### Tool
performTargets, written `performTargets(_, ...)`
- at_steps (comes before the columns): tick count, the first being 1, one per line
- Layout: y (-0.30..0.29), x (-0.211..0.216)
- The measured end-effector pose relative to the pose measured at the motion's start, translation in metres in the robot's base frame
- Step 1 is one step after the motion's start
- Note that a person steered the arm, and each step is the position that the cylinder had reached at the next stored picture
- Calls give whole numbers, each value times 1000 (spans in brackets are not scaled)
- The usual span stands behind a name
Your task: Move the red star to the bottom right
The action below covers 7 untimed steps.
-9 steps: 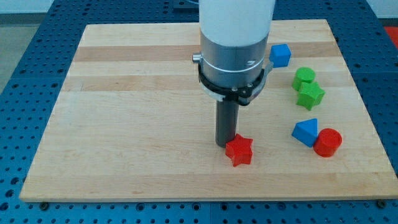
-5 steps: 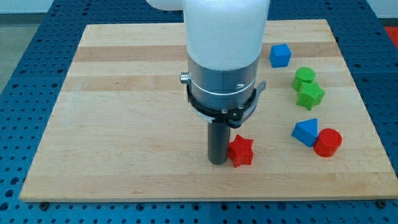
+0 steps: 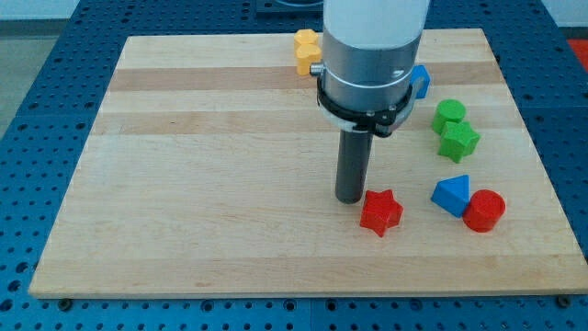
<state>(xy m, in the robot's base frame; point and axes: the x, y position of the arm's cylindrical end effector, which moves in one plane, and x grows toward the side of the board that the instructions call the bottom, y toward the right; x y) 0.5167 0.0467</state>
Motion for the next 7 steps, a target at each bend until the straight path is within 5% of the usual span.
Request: performTargets(7, 95, 31)
